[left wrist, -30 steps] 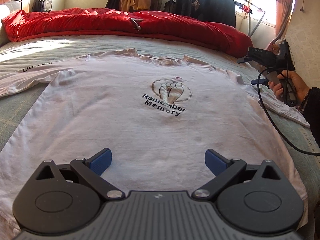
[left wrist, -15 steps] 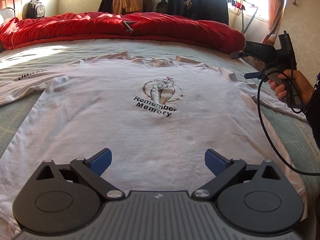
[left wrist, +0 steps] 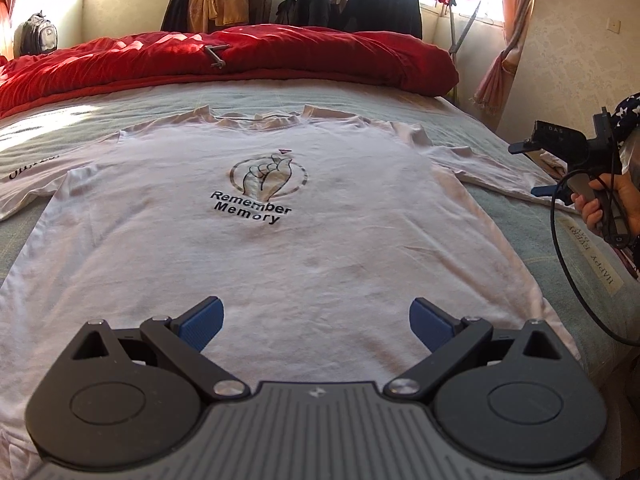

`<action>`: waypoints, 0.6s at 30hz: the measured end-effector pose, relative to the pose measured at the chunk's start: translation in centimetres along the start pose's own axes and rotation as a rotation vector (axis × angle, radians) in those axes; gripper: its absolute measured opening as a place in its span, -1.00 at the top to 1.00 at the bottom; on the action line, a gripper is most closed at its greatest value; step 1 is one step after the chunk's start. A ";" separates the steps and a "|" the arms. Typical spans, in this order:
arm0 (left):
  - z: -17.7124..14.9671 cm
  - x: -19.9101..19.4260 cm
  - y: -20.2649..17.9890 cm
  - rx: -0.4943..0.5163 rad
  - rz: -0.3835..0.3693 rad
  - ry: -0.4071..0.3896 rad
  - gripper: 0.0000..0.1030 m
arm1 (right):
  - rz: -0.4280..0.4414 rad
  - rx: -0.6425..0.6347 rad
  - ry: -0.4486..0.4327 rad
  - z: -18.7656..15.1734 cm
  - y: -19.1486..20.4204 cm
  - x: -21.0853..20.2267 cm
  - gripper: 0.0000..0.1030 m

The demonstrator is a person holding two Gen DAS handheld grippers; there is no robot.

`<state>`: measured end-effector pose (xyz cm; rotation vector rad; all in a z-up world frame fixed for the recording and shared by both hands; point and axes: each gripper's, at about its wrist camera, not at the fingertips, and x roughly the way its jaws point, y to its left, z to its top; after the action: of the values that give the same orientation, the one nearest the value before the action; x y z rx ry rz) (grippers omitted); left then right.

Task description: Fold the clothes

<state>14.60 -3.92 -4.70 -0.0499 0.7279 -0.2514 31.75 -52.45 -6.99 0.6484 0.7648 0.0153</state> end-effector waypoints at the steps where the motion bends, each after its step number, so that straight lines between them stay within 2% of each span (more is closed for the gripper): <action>1: 0.0 -0.1 0.1 -0.002 0.005 0.000 -0.93 | 0.014 0.023 -0.012 -0.4 -0.9 -0.3 -1.00; 5: 0.1 -0.4 0.4 -0.011 0.021 -0.001 -0.93 | 0.063 0.104 -0.065 -1.3 -3.1 -2.9 -1.00; 9: 0.1 -0.3 0.3 -0.017 0.018 0.001 -0.93 | 0.018 0.109 -0.104 -1.1 -4.0 -5.1 -1.00; 14: 0.1 -0.1 -0.5 0.010 0.004 0.005 -0.93 | -0.002 0.053 -0.149 0.2 -3.1 -5.7 -1.00; 18: 0.1 -0.2 -0.9 0.027 0.014 0.005 -0.93 | -0.096 -0.037 -0.138 1.7 -1.4 -3.3 -1.00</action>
<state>14.31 -4.72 -4.38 -0.0188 0.7297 -0.2479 30.14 -55.26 -4.80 0.5709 0.6601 -0.1021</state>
